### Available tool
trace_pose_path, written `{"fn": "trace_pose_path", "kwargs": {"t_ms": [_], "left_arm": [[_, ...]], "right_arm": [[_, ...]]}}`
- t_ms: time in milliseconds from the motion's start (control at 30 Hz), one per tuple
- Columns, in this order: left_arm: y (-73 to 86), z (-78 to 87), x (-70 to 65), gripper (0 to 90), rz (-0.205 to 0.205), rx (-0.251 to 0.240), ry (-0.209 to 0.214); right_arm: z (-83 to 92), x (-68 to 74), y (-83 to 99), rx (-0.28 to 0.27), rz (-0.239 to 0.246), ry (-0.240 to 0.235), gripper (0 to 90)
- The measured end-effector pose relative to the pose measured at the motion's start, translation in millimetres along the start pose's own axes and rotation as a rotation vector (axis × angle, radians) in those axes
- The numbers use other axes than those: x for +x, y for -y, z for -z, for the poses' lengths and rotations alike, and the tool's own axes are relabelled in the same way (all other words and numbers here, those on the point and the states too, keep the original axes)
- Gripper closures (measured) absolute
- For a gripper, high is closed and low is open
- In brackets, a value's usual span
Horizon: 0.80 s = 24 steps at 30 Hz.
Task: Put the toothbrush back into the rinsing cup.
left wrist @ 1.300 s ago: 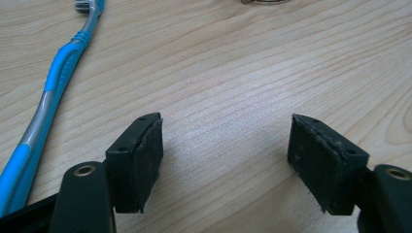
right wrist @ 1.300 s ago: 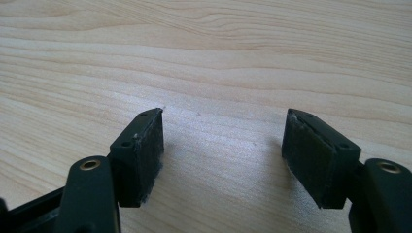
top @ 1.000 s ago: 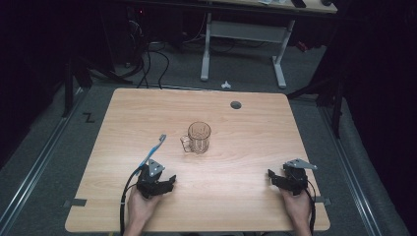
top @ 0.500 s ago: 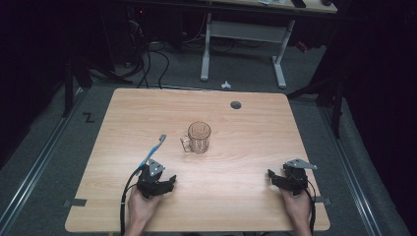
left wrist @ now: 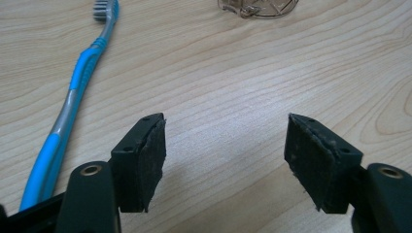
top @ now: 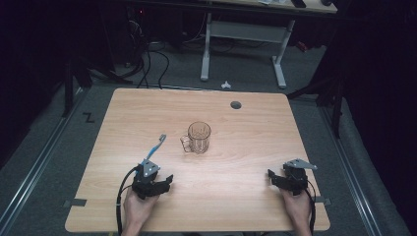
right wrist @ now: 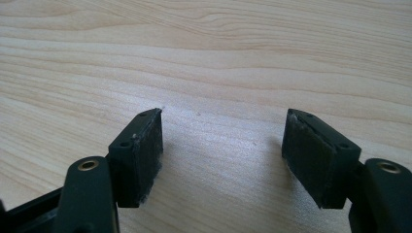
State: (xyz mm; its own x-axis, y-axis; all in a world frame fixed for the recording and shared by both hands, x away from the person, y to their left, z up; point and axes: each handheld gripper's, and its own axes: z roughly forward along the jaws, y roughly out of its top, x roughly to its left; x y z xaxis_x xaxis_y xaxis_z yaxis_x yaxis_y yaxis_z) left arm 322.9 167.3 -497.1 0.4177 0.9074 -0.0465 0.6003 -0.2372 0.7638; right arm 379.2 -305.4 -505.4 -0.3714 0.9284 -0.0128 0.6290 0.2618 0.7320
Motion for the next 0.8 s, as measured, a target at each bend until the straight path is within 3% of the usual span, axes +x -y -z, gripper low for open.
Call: {"fn": "trace_pose_path", "kwargs": {"t_ms": [400, 800], "left_arm": [[1.9, 10.4, 6.5, 31.7, 0.016, -0.004, 0.011], [3.7, 23.5, 13.4, 32.0, 0.025, -0.007, -0.005]], "right_arm": [[0.0, 0.0, 0.0, 0.000, 0.000, 0.000, 31.5], [0.0, 0.1, 0.0, 0.000, -0.001, 0.000, 31.5]]}}
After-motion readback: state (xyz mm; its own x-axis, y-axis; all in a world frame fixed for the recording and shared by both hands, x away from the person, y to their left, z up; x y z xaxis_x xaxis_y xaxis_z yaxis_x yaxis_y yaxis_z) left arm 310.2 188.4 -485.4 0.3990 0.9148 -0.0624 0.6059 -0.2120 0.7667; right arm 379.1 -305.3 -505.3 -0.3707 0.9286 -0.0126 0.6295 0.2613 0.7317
